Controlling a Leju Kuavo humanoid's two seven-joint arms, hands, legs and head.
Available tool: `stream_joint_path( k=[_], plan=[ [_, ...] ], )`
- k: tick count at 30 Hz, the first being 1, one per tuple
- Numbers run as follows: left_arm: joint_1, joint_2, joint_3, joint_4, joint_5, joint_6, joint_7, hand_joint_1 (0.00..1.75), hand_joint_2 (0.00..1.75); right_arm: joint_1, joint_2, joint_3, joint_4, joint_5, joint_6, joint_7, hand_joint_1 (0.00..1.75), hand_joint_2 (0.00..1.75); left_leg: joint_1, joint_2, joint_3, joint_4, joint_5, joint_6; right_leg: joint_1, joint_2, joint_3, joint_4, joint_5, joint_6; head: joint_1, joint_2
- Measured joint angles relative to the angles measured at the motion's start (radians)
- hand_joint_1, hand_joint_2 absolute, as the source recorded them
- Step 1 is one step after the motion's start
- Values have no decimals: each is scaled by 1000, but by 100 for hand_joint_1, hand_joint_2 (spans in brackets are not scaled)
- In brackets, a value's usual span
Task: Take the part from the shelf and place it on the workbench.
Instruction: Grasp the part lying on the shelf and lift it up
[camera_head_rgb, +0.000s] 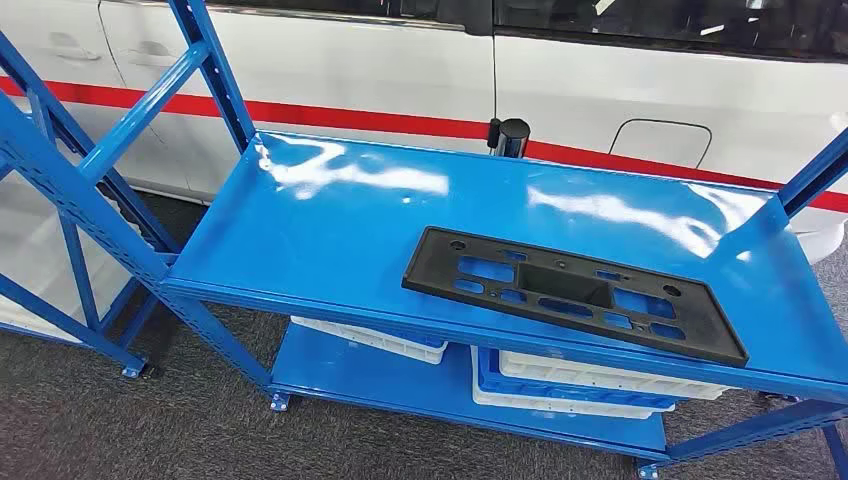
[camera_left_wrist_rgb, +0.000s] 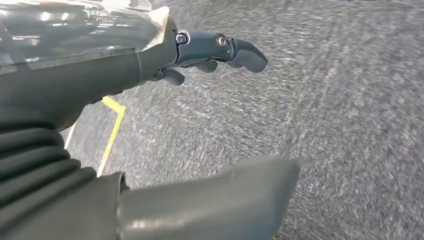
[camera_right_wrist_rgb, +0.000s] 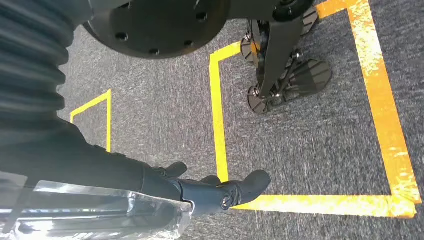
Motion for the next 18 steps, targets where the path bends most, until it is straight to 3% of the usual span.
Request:
stream_joint_path(
  k=[1,5,13,18],
  plan=[
    [-3,-3,15,3,-7,3,0,0,0,-2,2,-6,2,3,0,-5,0,175,0,0,0,0,0,0,0,0,0,0,0,0,0,0],
    [-19,-22,108,18,-50,13,-5,0,175,-12,14,-45,14,13,-6,-60,0,175,0,0,0,0,0,0,0,0,0,0,0,0,0,0],
    [-42,-56,238,42,-108,22,-14,0,175,-35,22,-133,27,-10,-13,-313,0,175,0,0,0,0,0,0,0,0,0,0,0,0,0,0],
    [-47,-67,270,50,-135,22,-13,0,175,-41,28,-162,10,-35,-17,-470,0,175,0,0,0,0,0,0,0,0,0,0,0,0,0,0]
  ],
)
